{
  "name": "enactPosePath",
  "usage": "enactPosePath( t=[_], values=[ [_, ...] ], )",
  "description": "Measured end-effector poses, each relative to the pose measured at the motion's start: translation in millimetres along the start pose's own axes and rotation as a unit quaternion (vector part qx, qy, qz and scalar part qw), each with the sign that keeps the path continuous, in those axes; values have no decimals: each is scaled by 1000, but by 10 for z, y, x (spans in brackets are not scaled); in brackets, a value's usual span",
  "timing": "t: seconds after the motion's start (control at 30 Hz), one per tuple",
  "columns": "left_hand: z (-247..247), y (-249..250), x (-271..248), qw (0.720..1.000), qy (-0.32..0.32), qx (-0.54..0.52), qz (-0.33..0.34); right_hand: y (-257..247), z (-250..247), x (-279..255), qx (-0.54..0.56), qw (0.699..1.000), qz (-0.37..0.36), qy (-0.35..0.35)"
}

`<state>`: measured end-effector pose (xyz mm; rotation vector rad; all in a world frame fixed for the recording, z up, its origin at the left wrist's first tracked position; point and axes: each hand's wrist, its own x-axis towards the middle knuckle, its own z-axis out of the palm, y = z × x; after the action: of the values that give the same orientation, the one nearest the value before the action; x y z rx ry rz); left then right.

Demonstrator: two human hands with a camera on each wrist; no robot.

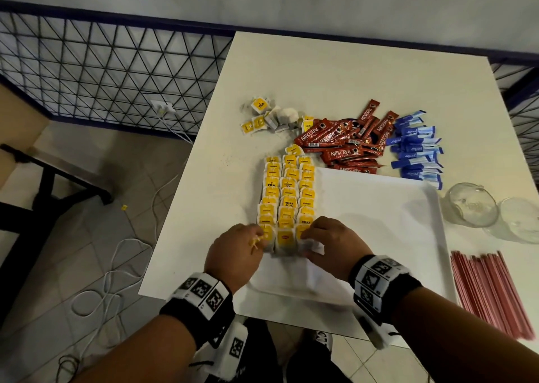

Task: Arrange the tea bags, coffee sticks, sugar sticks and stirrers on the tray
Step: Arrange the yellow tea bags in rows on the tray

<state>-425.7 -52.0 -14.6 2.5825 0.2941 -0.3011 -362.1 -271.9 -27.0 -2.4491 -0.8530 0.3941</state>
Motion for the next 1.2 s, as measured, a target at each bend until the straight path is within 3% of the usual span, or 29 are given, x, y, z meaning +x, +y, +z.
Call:
enactPosePath(
  t=[0.07,0.13,0.5,0.57,0.63,0.67,0.7,0.73,0.77,0.8,0.83,0.87,0.93,1.1,1.2],
  values=[
    [8,15,-9,996,-51,55,46,-4,12,4,-6,1000,0,-3],
    [12,16,16,993,-76,84,45,-11,22,9,-9,1000,3,-5],
    [111,83,98,976,-86,150,129,-59,37,39,-28,999,25,-14],
    [45,142,74,984,-86,96,123,-88,-3,33,-31,999,19,-4],
    [-42,228,40,991,-50,-115,54,-141,-103,37,-9,999,15,27],
    [-84,274,37,963,-49,-264,-11,-179,-177,56,13,999,17,44],
    [-130,327,36,899,-76,-423,-85,-221,-252,83,36,998,20,55],
    [-168,366,48,809,-125,-554,-148,-265,-325,117,57,996,19,60],
    [-221,405,56,717,-177,-645,-196,-311,-390,153,75,995,12,62],
    [-259,417,75,650,-214,-695,-220,-350,-439,187,89,994,-1,64],
    [-290,428,93,614,-235,-719,-226,-388,-483,215,99,993,-17,63],
    [-305,431,104,602,-246,-727,-221,-425,-517,240,106,992,-33,58],
    [-328,451,110,604,-257,-724,-210,-474,-565,275,113,991,-57,45],
    [-365,572,91,655,-281,-675,-193,-499,-608,314,79,994,-79,9],
    [-354,591,90,665,-290,-660,-196,-518,-641,285,91,993,-73,0]
  ],
)
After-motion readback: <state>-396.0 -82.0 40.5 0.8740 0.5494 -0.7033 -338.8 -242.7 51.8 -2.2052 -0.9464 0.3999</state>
